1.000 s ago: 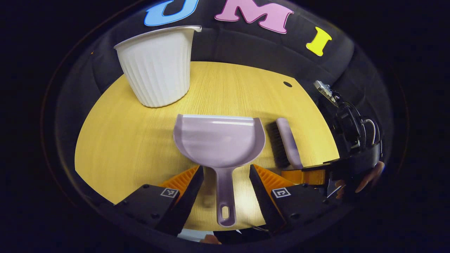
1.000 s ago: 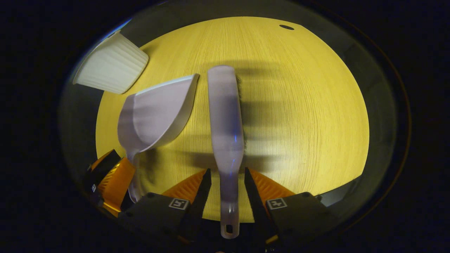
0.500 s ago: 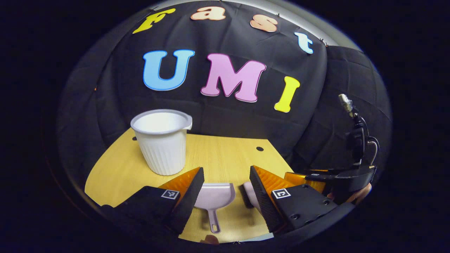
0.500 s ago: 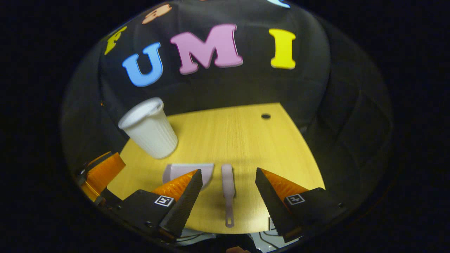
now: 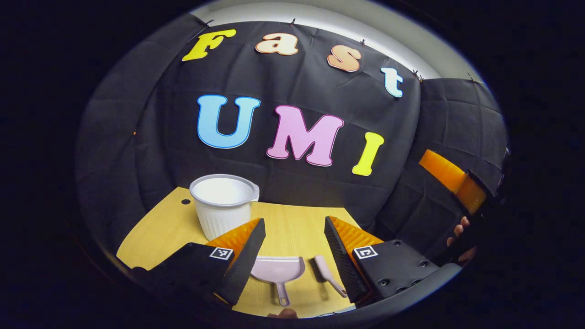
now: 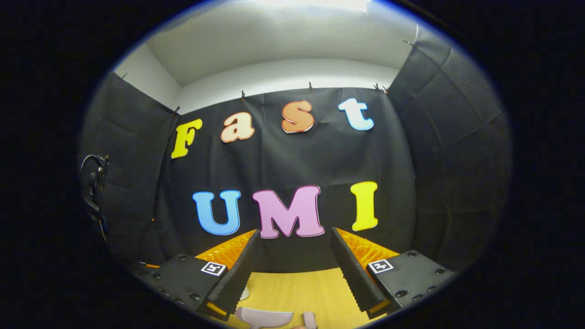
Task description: Pick up the small broom and dustpan from the desktop, sweep the trash into the dustpan with the broom, and then empty the trash into the garbage bin.
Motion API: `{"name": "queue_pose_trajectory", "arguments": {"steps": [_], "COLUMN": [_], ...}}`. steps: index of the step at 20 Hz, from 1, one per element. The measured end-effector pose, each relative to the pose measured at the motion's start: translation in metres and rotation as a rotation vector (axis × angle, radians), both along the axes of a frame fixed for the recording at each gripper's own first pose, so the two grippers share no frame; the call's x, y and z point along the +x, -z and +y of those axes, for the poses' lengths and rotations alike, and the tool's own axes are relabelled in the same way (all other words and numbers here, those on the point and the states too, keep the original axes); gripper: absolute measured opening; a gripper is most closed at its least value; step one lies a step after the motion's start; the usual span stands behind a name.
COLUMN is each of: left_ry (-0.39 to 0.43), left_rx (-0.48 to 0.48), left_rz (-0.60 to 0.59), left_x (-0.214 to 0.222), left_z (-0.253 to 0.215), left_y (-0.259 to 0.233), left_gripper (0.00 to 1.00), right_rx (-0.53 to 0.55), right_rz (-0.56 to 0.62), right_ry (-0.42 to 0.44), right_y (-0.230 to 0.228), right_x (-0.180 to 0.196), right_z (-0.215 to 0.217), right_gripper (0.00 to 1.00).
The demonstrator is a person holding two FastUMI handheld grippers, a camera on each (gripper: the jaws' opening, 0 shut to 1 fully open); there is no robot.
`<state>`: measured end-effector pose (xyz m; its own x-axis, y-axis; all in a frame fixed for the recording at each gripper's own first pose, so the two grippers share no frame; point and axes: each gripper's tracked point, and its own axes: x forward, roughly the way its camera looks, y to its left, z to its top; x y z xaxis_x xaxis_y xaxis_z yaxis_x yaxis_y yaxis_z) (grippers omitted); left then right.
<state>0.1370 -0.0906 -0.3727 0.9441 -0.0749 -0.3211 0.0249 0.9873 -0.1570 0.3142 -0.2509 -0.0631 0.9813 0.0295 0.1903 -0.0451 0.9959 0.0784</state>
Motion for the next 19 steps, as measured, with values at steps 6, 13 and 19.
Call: {"name": "queue_pose_trajectory", "arguments": {"steps": [6,13,19], "left_ry": [-0.023,-0.044,-0.042], "left_rx": [0.044,0.065,0.083], "left_rz": [-0.03,-0.057,-0.077], "left_x": [-0.005,-0.032,-0.028], "left_z": [0.0,0.003,0.0], "left_y": [-0.007,-0.011,-0.011], "left_gripper": [0.78,0.78,0.78], "right_rx": [-0.014,-0.061,-0.096], "right_rz": [0.102,0.122,0.134], "right_ry": [-0.041,-0.053,-0.054], "right_y": [0.007,0.023,0.029], "right_x": [0.001,0.001,-0.007], "right_z": [-0.01,0.005,0.007], "right_gripper": [0.97,0.96,0.96]}}
